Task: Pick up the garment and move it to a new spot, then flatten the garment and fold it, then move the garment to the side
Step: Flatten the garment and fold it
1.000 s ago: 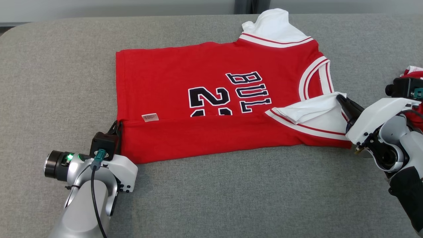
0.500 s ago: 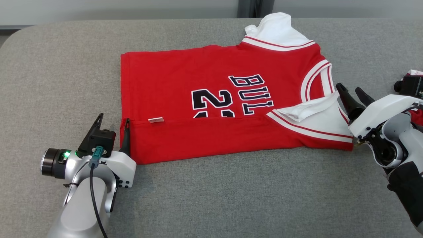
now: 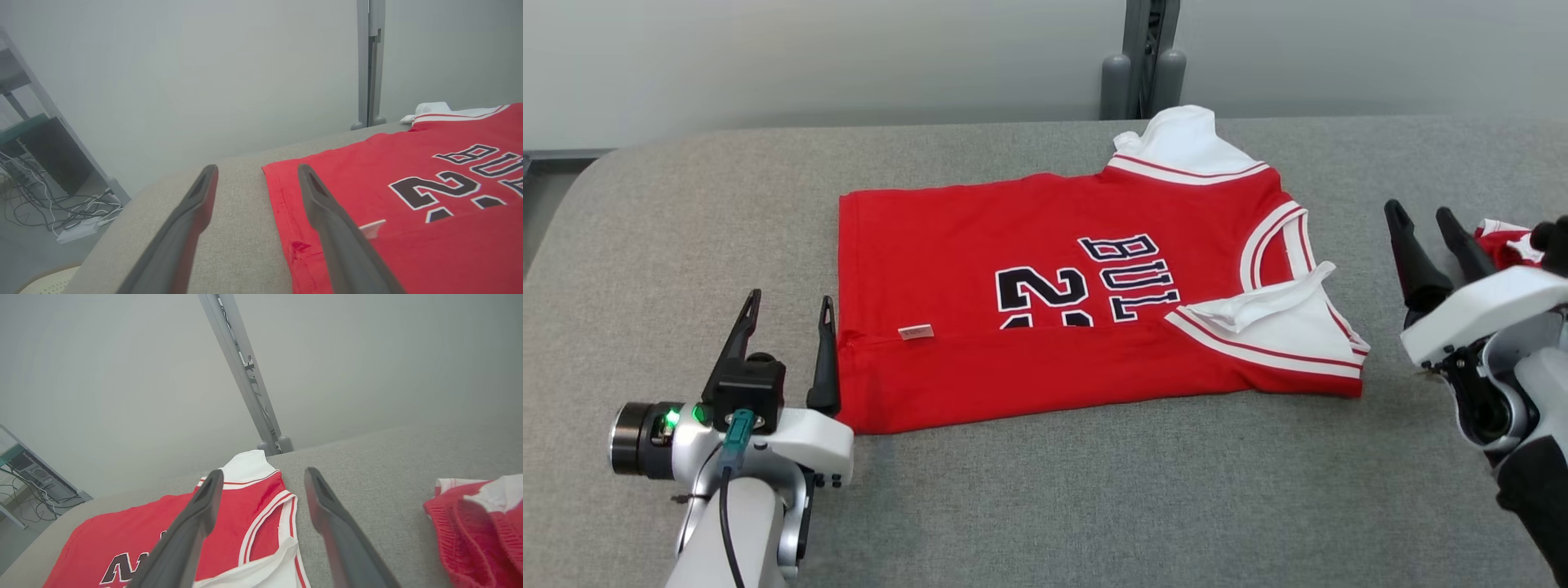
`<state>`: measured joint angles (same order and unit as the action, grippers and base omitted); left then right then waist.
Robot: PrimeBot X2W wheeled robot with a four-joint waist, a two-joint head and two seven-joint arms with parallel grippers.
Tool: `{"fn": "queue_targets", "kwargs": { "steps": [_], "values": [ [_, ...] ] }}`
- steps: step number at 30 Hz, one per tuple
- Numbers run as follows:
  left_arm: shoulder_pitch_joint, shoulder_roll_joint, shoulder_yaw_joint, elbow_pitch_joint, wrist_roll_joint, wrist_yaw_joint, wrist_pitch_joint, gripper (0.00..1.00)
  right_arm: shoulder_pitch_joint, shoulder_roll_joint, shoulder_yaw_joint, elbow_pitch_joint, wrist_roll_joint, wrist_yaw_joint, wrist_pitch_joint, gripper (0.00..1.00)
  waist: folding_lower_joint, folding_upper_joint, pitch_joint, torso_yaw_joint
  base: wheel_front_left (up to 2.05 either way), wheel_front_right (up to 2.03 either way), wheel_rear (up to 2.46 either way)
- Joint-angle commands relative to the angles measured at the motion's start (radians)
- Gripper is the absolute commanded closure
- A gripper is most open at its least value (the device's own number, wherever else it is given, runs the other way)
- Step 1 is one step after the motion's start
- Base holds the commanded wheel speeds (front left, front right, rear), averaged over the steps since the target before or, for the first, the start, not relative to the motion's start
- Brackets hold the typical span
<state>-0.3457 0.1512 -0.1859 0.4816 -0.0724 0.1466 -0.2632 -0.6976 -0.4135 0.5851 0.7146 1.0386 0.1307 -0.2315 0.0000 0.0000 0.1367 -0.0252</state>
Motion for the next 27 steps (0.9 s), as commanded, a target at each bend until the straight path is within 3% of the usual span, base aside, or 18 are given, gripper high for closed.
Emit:
{"fn": "queue_targets", "kwargs": {
  "steps": [1, 10, 16, 20, 22, 26, 27],
  "values": [
    [0.029, 0.003, 0.01, -0.028, -0.006, 0.007, -0.001, 0.0, 0.034, -0.007, -0.005, -0.013, -0.012, 0.0, -0.014, 0.0, 0.0, 0.0, -0.024, -0.001, 0.0, 0.0, 0.0],
    [0.241, -0.038, 0.043, -0.163, -0.018, 0.011, -0.001, 0.0, 0.225, 0.026, -0.082, -0.049, -0.02, 0.0, -0.035, 0.0, 0.0, 0.0, -0.085, -0.018, 0.0, 0.0, 0.0],
    [0.314, -0.08, 0.062, -0.125, -0.098, -0.032, -0.001, 0.0, 0.304, 0.067, -0.103, -0.032, -0.011, 0.0, -0.02, 0.0, 0.0, 0.0, -0.091, -0.022, 0.0, 0.0, 0.0],
    [0.298, -0.094, 0.094, -0.027, -0.279, -0.098, -0.001, 0.0, 0.324, 0.098, -0.113, -0.015, 0.018, 0.0, 0.02, 0.0, 0.0, 0.0, -0.085, -0.023, 0.0, 0.0, 0.0],
    [0.27, -0.099, 0.089, 0.013, -0.419, -0.125, -0.001, 0.0, 0.327, 0.113, -0.119, -0.015, 0.041, 0.0, 0.044, 0.0, 0.0, 0.0, -0.08, -0.025, 0.0, 0.0, 0.0],
    [0.232, -0.097, 0.04, 0.082, -0.645, -0.151, 0.004, 0.0, 0.328, 0.138, -0.136, -0.005, 0.093, 0.0, 0.097, 0.0, 0.0, 0.0, -0.068, -0.026, 0.0, 0.0, 0.0],
    [0.232, -0.097, 0.04, 0.082, -0.645, -0.151, 0.004, 0.0, 0.328, 0.138, -0.136, -0.005, 0.093, 0.0, 0.097, 0.0, 0.0, 0.0, -0.068, -0.026, 0.0, 0.0, 0.0]
  ]
}}
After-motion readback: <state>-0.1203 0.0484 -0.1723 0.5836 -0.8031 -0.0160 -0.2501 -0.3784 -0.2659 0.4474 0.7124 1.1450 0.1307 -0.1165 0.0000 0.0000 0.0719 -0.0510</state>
